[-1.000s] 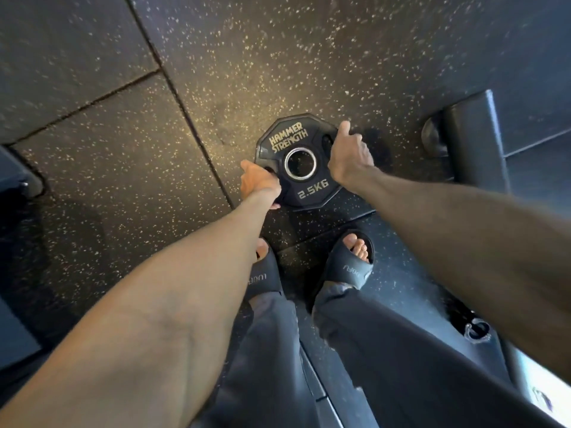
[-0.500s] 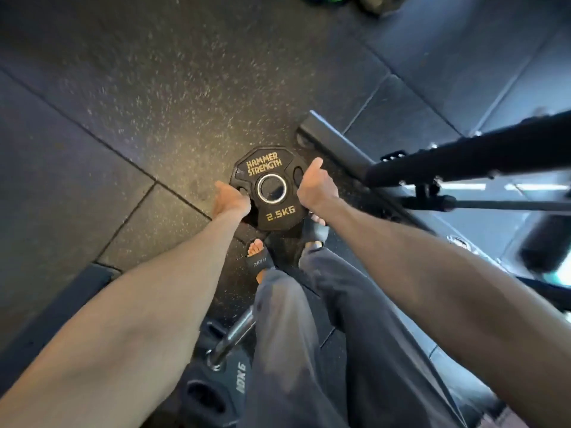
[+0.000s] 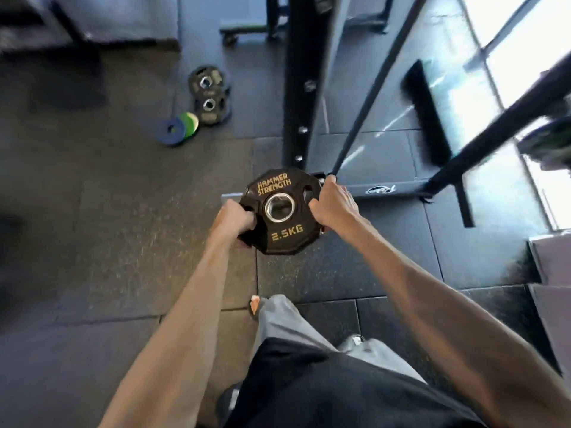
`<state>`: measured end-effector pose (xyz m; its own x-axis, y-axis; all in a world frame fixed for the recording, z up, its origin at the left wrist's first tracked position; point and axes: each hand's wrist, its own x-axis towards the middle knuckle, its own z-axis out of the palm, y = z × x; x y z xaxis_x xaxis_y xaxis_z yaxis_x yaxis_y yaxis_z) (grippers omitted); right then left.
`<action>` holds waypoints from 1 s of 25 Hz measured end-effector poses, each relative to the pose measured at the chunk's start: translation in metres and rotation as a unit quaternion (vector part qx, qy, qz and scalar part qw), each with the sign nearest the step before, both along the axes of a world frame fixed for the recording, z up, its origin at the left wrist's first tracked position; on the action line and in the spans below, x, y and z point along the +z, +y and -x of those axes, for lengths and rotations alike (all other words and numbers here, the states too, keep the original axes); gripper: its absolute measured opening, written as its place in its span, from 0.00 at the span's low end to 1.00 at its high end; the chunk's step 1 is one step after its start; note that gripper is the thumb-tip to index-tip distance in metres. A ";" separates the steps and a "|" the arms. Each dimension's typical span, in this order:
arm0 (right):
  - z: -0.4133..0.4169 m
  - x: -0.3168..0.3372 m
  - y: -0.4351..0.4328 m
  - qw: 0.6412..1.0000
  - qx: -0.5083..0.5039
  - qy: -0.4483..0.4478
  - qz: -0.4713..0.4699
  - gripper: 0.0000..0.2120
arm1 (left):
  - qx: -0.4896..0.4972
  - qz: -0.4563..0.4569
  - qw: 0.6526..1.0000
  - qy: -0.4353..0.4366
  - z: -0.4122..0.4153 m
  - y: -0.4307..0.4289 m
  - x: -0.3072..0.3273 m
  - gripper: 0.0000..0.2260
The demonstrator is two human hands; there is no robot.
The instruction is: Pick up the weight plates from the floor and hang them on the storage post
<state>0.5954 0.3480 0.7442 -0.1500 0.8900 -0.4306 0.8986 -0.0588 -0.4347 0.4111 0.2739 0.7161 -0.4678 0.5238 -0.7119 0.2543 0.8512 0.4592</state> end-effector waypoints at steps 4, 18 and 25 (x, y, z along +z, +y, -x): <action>-0.109 0.072 -0.011 0.995 -0.065 0.043 -0.070 0.19 | -0.122 -0.052 0.988 0.076 -0.088 0.026 0.078 0.08; -0.405 0.250 -0.040 0.915 -0.272 0.086 -0.285 0.17 | -0.317 -0.293 0.891 0.143 -0.369 0.089 0.270 0.12; -0.475 0.285 -0.030 0.871 -0.314 0.071 -0.370 0.13 | -0.344 -0.353 0.862 0.116 -0.443 0.120 0.326 0.11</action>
